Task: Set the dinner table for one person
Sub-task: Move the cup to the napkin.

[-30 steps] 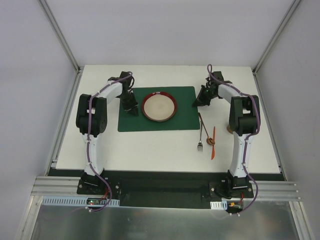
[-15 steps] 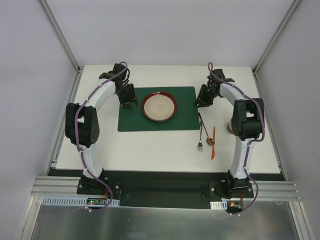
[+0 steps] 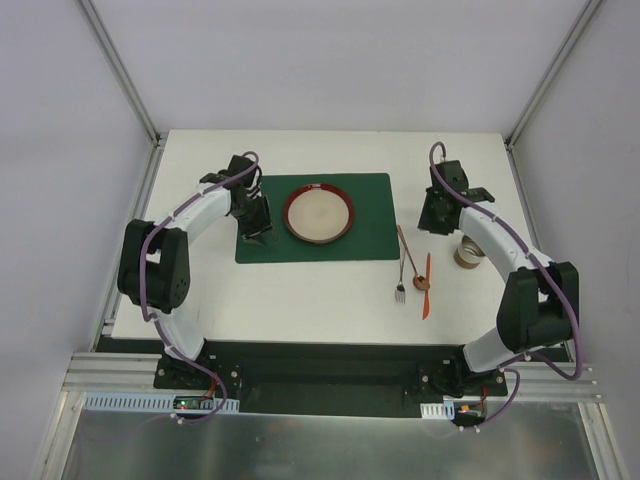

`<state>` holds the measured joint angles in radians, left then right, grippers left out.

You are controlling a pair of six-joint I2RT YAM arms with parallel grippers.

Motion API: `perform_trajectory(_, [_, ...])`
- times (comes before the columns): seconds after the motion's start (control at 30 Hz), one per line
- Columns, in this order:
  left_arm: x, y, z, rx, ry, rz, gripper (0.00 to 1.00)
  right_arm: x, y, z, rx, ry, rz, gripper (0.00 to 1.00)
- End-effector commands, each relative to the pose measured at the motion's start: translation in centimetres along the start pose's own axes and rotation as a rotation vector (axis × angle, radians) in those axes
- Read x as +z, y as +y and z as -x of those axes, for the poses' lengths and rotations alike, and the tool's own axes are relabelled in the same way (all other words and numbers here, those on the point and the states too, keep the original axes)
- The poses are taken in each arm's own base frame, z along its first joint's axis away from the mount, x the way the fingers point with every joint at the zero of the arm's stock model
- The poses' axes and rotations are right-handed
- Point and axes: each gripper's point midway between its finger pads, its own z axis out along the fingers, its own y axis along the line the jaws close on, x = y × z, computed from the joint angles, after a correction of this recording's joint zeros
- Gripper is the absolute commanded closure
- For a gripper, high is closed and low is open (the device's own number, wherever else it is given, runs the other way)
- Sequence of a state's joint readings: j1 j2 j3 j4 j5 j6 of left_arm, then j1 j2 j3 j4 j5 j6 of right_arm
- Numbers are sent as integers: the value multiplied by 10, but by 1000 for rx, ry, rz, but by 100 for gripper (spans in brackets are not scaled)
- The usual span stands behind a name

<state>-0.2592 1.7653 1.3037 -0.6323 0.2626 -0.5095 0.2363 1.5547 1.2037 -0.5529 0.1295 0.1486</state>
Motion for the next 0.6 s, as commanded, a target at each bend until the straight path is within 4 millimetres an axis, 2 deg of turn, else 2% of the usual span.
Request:
perform_trajectory(0.0, [-11,-20,1,37,-45,-88,64,-9,-45,-6,13,-58,-182,70])
perform_trajectory(0.2, [-17,-37,0,80,-66,-117,64,-10,-70,-12,60,-34,-233,71])
perform_trajectory(0.3, [-19,-44,-3,91,-64,-129,66,-9,-72,-13,74,-30,-235,71])
perform_trajectory(0.57, [-33,-51,-2,133,-134,-143,65,-19,-99,-10,98,-69,-369,69])
